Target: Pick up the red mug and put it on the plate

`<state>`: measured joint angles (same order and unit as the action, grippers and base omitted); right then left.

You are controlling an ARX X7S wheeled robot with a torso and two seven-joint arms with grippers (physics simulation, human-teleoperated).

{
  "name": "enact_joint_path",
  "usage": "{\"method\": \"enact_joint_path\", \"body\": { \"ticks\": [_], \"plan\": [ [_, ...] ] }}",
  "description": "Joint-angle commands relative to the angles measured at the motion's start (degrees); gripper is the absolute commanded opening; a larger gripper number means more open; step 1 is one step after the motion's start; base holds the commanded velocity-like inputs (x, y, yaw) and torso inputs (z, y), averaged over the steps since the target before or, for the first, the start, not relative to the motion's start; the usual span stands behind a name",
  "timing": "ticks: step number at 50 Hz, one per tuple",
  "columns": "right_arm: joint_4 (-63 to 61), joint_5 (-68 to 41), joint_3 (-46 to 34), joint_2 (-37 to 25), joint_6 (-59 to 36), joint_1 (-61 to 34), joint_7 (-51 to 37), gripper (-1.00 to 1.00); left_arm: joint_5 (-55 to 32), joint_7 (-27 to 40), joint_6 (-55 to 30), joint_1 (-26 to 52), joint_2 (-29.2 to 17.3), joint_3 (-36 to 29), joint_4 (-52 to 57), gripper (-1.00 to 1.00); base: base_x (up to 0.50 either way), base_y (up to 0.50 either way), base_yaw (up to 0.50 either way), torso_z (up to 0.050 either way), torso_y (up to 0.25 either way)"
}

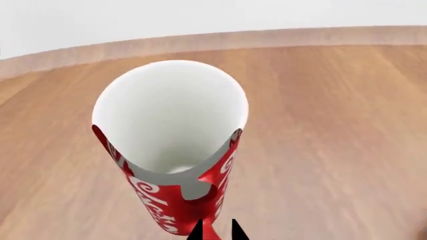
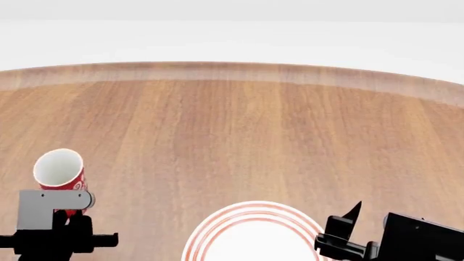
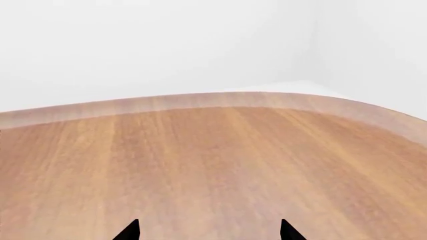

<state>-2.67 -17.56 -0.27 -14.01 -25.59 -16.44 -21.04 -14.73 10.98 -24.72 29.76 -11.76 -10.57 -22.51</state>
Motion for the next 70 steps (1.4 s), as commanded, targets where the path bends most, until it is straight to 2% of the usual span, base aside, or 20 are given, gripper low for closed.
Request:
{"method": "enact_joint_path", "body": {
  "ticks": [1, 25, 34, 40, 54, 63, 66, 70],
  "plan": [
    [-0.6, 0.7, 1.2, 0.9, -0.2, 0.0, 1.0, 1.00, 2.8, -4.1, -2.3, 0.4, 2.6, -5.3, 5.5, -1.00, 0.00, 0.00, 0.00, 0.000, 0.000],
    [-1.2, -0.1, 1.0, 0.6, -0.1, 0.2, 0.6, 1.00, 2.7, -12.3, 1.0, 5.6, 8.5, -15.5, -3.6, -1.00, 0.00, 0.00, 0.00, 0.000, 0.000],
    [-0.8, -0.3, 0.8, 0.6, 0.3, 0.1, 0.6, 1.00, 3.4, -12.7, 1.2, 6.8, 10.6, -20.3, -5.3, -1.00, 0.00, 0.00, 0.00, 0.000, 0.000],
    [-0.3, -0.4, 0.7, 0.6, 0.7, 0.0, 0.7, 1.00, 0.9, -11.8, 3.0, 8.4, 11.5, -24.8, -8.5, -1.00, 0.00, 0.00, 0.00, 0.000, 0.000],
    [0.7, -0.7, 0.6, 0.5, 1.4, -0.2, 0.8, 1.00, -13.6, -8.2, 8.6, 16.2, 11.7, -43.1, -15.9, -1.00, 0.00, 0.00, 0.00, 0.000, 0.001],
    [-0.3, -1.0, 0.4, 0.3, 0.9, 0.0, 0.5, 1.00, -38.3, -6.1, 19.8, 24.2, 11.8, -69.1, -24.7, -1.00, 0.00, 0.00, 0.00, 0.000, 0.000],
    [-0.1, -1.1, 0.4, 0.2, 1.0, 0.0, 0.5, 1.00, -43.3, -5.9, 21.3, 25.6, 11.8, -74.2, -25.1, -1.00, 0.00, 0.00, 0.00, 0.000, 0.000],
    [-0.5, -1.2, 0.3, 0.2, 0.9, 0.1, 0.4, 1.00, -46.3, -5.7, 21.9, 26.5, 11.8, -77.0, -25.6, -1.00, 0.00, 0.00, 0.00, 0.000, 0.000]
  ]
}}
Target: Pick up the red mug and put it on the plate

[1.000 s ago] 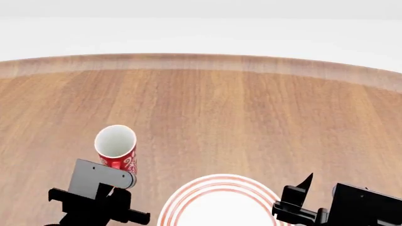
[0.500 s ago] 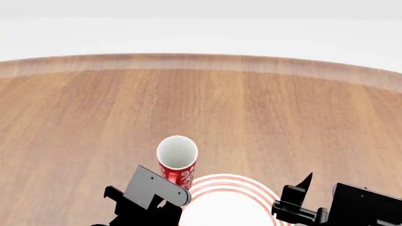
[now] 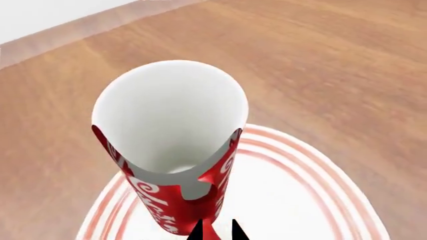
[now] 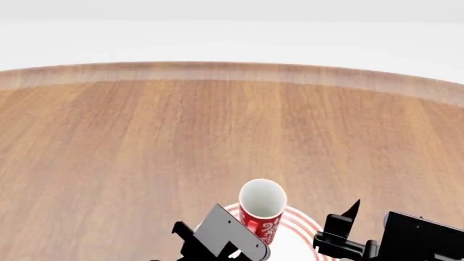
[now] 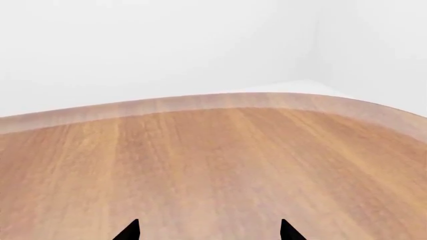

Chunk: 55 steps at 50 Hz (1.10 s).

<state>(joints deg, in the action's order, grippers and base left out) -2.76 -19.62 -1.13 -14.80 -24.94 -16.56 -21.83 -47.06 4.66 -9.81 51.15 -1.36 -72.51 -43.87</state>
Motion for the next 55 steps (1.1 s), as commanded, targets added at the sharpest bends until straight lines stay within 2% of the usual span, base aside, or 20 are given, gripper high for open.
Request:
{"method": "enact_joint_path", "body": {
  "ticks": [1, 25, 55],
  "plan": [
    [-0.4, 0.9, 1.1, 0.9, 0.3, 0.2, 1.2, 1.00, -14.4, 0.4, 7.0, 5.2, 1.4, -15.3, -4.3, -1.00, 0.00, 0.00, 0.00, 0.000, 0.000],
    [1.0, 0.8, 0.1, 1.1, 1.2, -0.4, 1.2, 1.00, -13.1, -3.1, 1.9, 5.1, 1.4, -15.9, -5.6, -1.00, 0.00, 0.00, 0.00, 0.000, 0.000],
    [3.0, 0.5, -0.7, 1.2, 2.9, -0.6, 1.3, 1.00, -16.1, -6.2, -3.4, 5.1, 1.4, -15.8, -7.2, -1.00, 0.00, 0.00, 0.00, 0.000, 0.000]
  ]
}}
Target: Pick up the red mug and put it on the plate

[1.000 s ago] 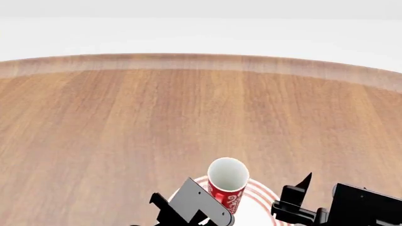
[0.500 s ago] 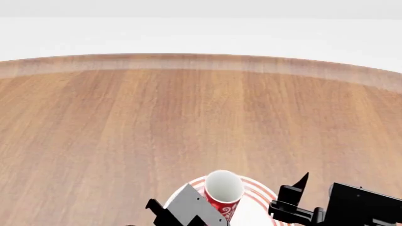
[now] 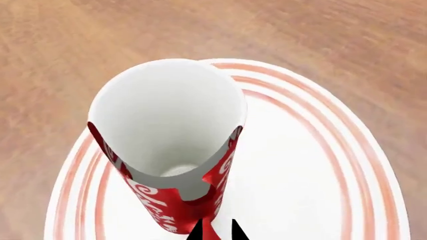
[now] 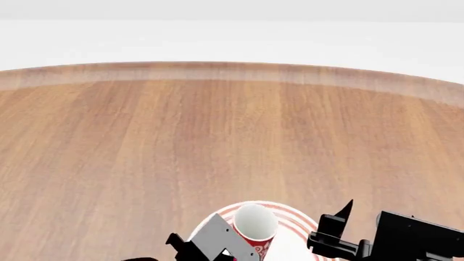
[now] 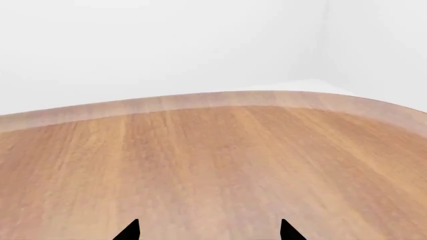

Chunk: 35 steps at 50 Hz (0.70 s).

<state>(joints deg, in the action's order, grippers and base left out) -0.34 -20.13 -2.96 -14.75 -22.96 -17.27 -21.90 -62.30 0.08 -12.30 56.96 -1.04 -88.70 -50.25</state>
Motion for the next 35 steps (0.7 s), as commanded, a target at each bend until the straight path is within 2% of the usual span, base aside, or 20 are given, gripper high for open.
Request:
{"method": "enact_joint_path", "body": {
  "ticks": [1, 7, 8, 35],
  "plan": [
    [0.5, 1.0, 1.1, 1.1, 0.9, 0.1, 1.4, 1.00, -1.0, -1.4, -1.1, -0.7, 1.0, 0.4, -0.9, -1.00, 0.00, 0.00, 0.00, 0.000, 0.000],
    [0.7, 0.8, 1.1, 1.0, 1.0, 0.0, 1.3, 1.00, -1.3, -1.6, -1.9, -0.8, 1.0, 0.4, -0.9, -1.00, 0.00, 0.00, 0.00, 0.000, 0.000],
    [0.5, 0.8, 1.1, 1.0, 0.9, 0.1, 1.2, 1.00, -1.4, -1.2, -2.2, -0.7, 1.0, 0.4, -1.0, 1.00, 0.00, 0.00, 0.00, 0.000, 0.000],
    [1.1, 0.4, 0.5, 0.9, 1.3, -0.1, 1.0, 1.00, -1.6, -1.2, -2.5, -0.7, 1.0, 0.4, -1.8, 1.00, 0.00, 0.00, 0.00, 0.000, 0.000]
  ]
}}
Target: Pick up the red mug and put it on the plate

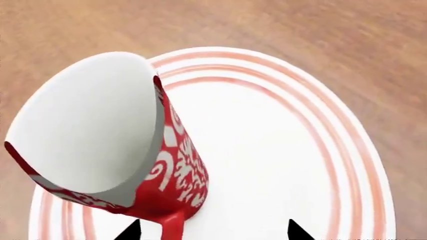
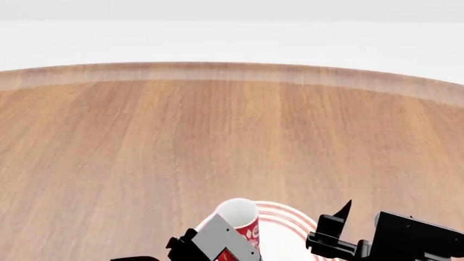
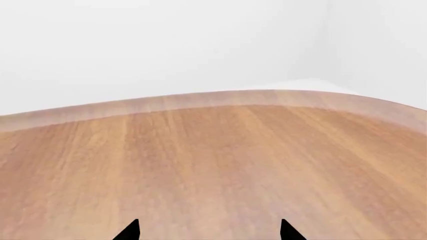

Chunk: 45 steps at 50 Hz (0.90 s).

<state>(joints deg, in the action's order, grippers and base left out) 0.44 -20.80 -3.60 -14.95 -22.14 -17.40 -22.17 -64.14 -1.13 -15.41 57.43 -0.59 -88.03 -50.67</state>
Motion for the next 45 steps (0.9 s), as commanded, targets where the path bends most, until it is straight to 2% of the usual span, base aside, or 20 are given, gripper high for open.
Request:
{"method": "enact_joint_path", "body": {
  "ticks": [1, 22, 27, 28, 29, 30, 32, 34, 37, 39, 45],
  "plan": [
    [0.1, 1.0, 1.1, 1.1, 0.4, 0.0, 1.2, 1.00, 0.1, 0.0, 0.7, -1.1, 0.6, -0.2, -1.5, 1.00, 0.00, 0.00, 0.00, 0.000, 0.000],
    [-0.3, 0.4, 0.8, 0.8, 0.2, -0.1, 0.9, 1.00, 1.6, 4.1, 1.9, -1.6, 0.6, -0.2, -0.3, 1.00, 0.00, 0.00, 0.00, 0.000, 0.000],
    [-0.5, 0.4, 0.7, 0.7, 0.2, 0.1, 0.7, 1.00, 2.6, 5.1, 3.0, -1.5, -0.1, -0.3, 4.8, 1.00, 0.00, 0.00, 0.00, 0.000, 0.000],
    [-0.5, 0.4, 0.6, 0.7, 0.1, 0.0, 0.7, 1.00, 2.4, 6.9, 2.3, -1.3, -1.8, -0.4, 8.6, 1.00, 0.00, 0.00, 0.00, 0.000, 0.000],
    [-0.6, 0.4, 0.6, 0.7, 0.0, 0.1, 0.6, 1.00, 1.5, 10.5, 0.9, -0.8, -6.2, -0.4, 17.2, 1.00, 0.00, 0.00, 0.00, 0.000, 0.000],
    [-0.6, 0.4, 0.6, 0.7, 0.0, 0.1, 0.6, 1.00, 1.4, 10.9, 0.7, -0.8, -6.5, -0.4, 18.6, 1.00, 0.00, 0.00, 0.00, 0.000, 0.000],
    [-0.4, 0.5, 0.4, 0.8, 0.1, -0.1, 0.6, 1.00, -1.2, 16.1, -1.5, 0.2, -13.4, 0.4, 32.6, 1.00, 0.00, 0.00, 0.00, 0.000, 0.000],
    [-0.4, 0.5, 0.3, 0.8, 0.1, -0.1, 0.6, 1.00, -2.4, 19.1, -2.9, 0.9, -16.8, 0.6, 39.2, 1.00, 0.00, 0.00, 0.00, 0.000, 0.000],
    [-1.0, 0.6, 0.0, 0.7, -0.5, -0.1, 0.3, 1.00, -6.3, 26.3, -4.2, 2.1, -24.4, 3.1, 51.8, 1.00, 0.00, 0.00, 0.00, 0.000, 0.000],
    [-1.7, 0.5, -0.1, 0.6, -1.0, -0.1, 0.0, 1.00, -7.7, 30.1, -4.7, 3.0, -28.7, 4.3, 58.3, 1.00, 0.00, 0.00, 0.00, 0.000, 0.000],
    [-3.1, 0.7, -0.7, 0.5, -2.1, -0.3, -0.6, 1.00, -11.5, 34.7, -4.8, 4.8, -36.1, 7.2, 68.6, 1.00, 0.00, 0.00, 0.00, 0.000, 0.000]
  ]
}}
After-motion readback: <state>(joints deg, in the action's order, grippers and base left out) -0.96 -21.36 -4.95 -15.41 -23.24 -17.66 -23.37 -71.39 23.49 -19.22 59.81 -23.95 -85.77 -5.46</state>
